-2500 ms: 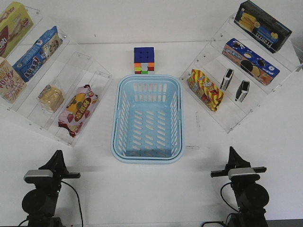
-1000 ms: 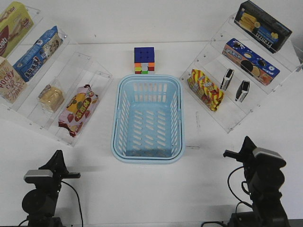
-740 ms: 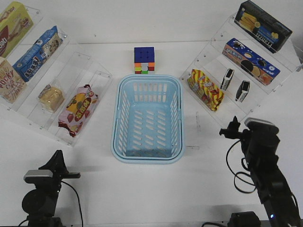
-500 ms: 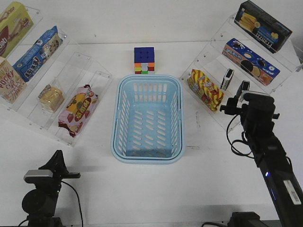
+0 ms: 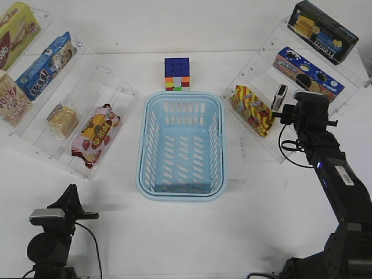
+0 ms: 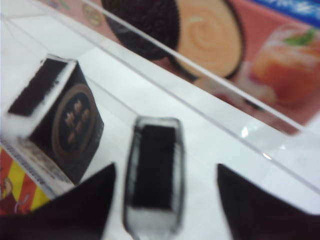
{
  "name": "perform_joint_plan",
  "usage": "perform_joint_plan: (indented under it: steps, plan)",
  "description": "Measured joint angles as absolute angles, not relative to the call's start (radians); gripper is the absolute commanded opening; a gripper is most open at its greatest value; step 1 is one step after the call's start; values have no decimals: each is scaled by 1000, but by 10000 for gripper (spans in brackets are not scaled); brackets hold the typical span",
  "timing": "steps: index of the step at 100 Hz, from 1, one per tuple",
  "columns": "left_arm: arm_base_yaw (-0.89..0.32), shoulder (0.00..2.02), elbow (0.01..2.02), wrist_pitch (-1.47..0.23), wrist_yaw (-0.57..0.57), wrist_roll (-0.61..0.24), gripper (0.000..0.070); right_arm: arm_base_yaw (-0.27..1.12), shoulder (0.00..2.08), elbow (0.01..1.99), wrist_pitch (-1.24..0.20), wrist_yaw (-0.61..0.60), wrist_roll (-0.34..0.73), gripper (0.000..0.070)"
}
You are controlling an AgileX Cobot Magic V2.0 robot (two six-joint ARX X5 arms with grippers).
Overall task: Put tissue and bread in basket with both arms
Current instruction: 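Reach the right gripper to the small black tissue pack on the shelf, then grasp the black tissue pack with the right gripper and lift it, then carry the tissue pack over the basket and release it inside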
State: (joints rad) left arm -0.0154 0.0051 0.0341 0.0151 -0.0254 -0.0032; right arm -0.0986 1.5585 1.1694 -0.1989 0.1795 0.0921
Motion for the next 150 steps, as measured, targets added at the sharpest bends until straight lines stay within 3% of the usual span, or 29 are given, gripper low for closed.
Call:
perform_joint_plan:
  steps: [28,41,54,67,76,81,90,95,110,116,120,132,150]
  plan:
    - [-15,5,34,15,-25,-3,1,-98,1456,1169,-233,140,83,0]
    - [-15,5,34,15,-25,-3,1,-84,1294,1170,-261,10,100,0]
    - [-15,5,34,15,-25,-3,1,-18,1177,1176,-285,-214,141,0]
    - [-15,5,34,15,-25,-3,1,122,1150,1177,-291,-432,161,0]
    - [-15,5,34,15,-25,-3,1,250,1166,1177,-309,-462,159,4]
    - [-15,5,34,16,-25,-4,1,327,1184,1177,-310,-460,148,58]
    - [-15,5,34,15,-25,-23,1,437,1225,1177,-316,-437,121,305]
    - [-15,5,34,15,-25,-42,1,478,1246,1177,-316,-416,107,369]
    - [-15,5,34,22,-25,-151,1,504,1272,1176,-300,-366,93,364]
    - [-15,5,34,38,-25,-209,1,499,1263,1176,-278,-353,93,332]
    - [-15,5,34,44,-25,-252,0,489,1248,1176,-277,-325,92,276]
    - [-15,5,36,43,-25,-392,0,434,1158,1176,-299,-206,86,4]
    - [-15,24,134,-10,0,-517,1,344,976,1126,-299,-84,86,0]
